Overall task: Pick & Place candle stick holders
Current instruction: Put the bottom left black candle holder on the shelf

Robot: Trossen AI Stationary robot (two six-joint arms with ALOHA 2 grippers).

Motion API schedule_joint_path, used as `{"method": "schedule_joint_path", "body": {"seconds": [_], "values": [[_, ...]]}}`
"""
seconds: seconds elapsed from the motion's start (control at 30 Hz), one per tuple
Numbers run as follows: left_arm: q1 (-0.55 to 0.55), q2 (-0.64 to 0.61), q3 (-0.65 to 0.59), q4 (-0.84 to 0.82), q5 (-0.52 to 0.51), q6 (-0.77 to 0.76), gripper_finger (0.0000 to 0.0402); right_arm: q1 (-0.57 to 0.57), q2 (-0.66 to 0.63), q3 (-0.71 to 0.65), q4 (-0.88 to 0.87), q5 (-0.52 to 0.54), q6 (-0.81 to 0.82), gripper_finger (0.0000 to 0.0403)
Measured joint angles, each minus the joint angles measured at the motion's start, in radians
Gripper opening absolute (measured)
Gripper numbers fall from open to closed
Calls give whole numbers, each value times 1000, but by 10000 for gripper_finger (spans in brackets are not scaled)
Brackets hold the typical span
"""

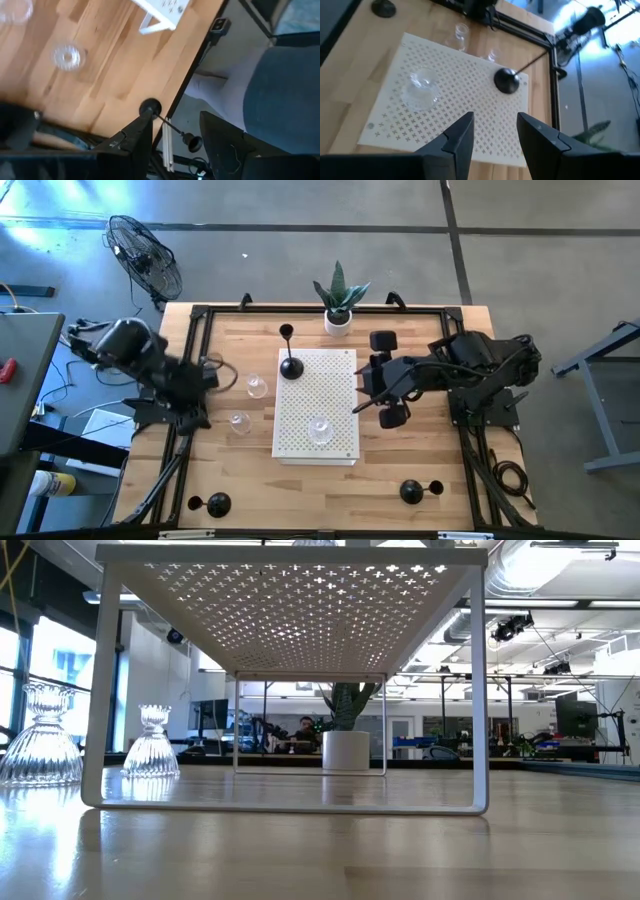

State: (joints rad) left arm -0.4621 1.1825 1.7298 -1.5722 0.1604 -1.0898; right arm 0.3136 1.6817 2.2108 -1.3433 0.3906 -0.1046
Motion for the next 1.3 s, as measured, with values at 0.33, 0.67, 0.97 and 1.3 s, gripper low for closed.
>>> {"method": "schedule_joint_path", "body": {"seconds": [0.33,0.67,0.97,1.3], "values": [[-303,151,0,2,-54,-443,159,-8,0,0,52,-35,-78,142],[-438,284,0,11,7,-684,159,-47,8,-1,131,-168,-123,142],[-468,330,0,100,14,-798,159,-52,39,-21,151,-248,-138,142],[-554,339,0,103,45,-767,159,-52,36,-206,274,-297,-136,142]]}}
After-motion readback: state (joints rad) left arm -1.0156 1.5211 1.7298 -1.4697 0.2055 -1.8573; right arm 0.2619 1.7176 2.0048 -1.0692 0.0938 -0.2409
